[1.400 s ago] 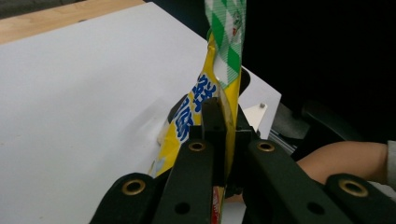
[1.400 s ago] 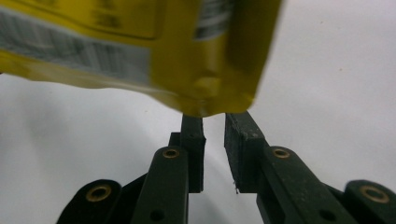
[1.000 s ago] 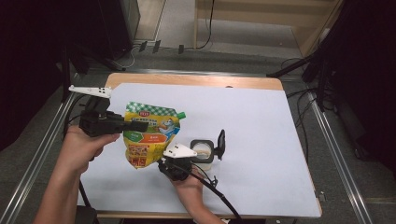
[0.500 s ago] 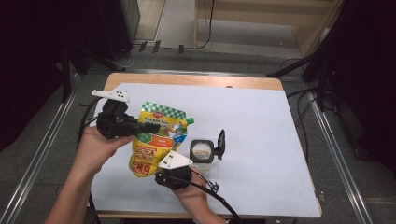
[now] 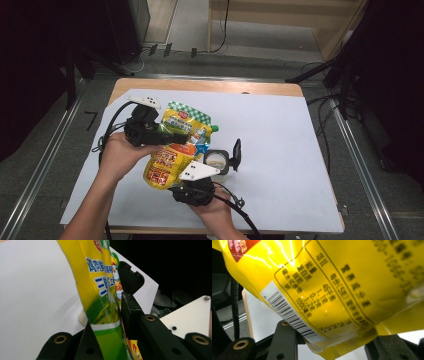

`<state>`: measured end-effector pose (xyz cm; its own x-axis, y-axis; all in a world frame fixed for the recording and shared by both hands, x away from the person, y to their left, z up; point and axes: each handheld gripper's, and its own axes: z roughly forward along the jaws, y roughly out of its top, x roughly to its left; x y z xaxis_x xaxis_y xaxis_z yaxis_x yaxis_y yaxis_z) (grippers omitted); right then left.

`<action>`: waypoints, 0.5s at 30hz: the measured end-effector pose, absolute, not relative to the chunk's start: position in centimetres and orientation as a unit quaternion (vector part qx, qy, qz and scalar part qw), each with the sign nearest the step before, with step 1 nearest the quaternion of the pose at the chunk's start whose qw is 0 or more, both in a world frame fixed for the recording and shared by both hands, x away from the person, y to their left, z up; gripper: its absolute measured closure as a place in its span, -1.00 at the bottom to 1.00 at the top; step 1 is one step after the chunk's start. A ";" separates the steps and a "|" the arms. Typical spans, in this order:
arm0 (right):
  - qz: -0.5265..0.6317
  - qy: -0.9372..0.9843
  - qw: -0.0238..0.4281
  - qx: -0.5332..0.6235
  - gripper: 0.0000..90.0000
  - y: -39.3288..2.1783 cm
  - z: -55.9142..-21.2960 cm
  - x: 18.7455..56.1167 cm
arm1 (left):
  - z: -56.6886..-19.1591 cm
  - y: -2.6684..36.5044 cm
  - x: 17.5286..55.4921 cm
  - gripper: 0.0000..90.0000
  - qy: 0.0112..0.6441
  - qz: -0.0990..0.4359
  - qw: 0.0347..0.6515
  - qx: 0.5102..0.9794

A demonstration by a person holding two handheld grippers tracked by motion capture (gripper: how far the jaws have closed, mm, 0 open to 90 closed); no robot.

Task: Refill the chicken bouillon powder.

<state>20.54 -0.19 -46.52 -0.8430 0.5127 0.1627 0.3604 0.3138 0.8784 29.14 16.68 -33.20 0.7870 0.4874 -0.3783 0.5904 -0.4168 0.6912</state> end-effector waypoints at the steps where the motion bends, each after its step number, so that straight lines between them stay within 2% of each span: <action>1: 0.520 0.807 0.073 0.270 0.34 -0.2 -46.5 20.5 | -33.2 16.7 29.1 0.82 0.321 -0.059 0.434 0.840; 8: 0.500 0.825 0.040 0.261 0.36 -0.1 -47.3 20.2 | -34.4 15.1 28.5 0.82 0.318 -0.040 0.397 0.860; 15: 0.495 0.832 0.026 0.249 0.34 0.6 -47.5 19.8 | -35.2 14.4 28.3 0.81 0.321 -0.043 0.387 0.863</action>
<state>19.76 0.56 -47.52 -0.8751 0.4391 0.2036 0.3883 0.3857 0.8369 28.31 14.42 -35.19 0.7897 0.5212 -0.3236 0.5882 -0.4932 0.6409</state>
